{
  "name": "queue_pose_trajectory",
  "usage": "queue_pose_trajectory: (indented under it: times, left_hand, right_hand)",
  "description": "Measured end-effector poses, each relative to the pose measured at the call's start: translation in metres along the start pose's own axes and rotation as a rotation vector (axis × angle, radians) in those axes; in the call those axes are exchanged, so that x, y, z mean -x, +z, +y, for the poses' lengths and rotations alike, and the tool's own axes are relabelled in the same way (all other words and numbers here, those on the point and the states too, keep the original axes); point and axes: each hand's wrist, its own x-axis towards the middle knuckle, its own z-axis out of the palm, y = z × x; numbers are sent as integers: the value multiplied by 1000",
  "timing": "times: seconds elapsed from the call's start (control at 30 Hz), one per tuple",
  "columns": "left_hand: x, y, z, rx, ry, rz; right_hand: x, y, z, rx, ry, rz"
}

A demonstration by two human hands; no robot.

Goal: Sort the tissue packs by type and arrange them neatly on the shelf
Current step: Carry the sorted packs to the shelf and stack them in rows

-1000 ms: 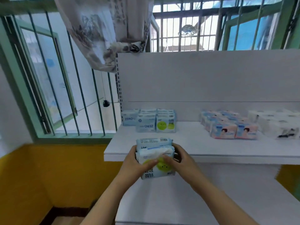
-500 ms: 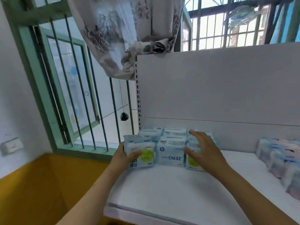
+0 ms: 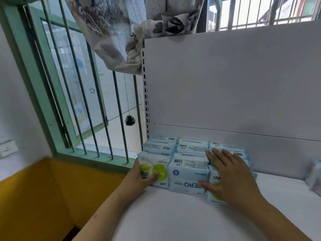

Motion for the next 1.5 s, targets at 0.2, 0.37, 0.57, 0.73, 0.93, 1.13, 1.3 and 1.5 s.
queue_pose_trajectory:
  times: [0.2,0.37,0.57,0.73,0.93,1.13,1.3,1.5]
  left_hand:
    - [6,0,4,-217,212,147]
    - [3,6,6,-661,387,238]
    - [2,-3,20,-817,303,183]
    - [36,24,57,-407,441,277]
    - [110,113,98,-246,653,-77]
    - [248,212,114,-99,801,-510]
    - [391,280,107,-71,840,-879]
    - [520,333,110,-121,944,-1186]
  right_hand:
    - [0,3,0,37,-181,159]
    - [-1,0,0,38,-174,117]
    - [6,-18,-16,102,-110,-46]
    - [26,-63,-18,-18,114,9]
    - [123,-143,-9,-35,424,162]
    - [310,-193,-20,55,770,188]
    - [488,-210,-33,115,1132,86]
    - [650,-237,-46,106,1481,96]
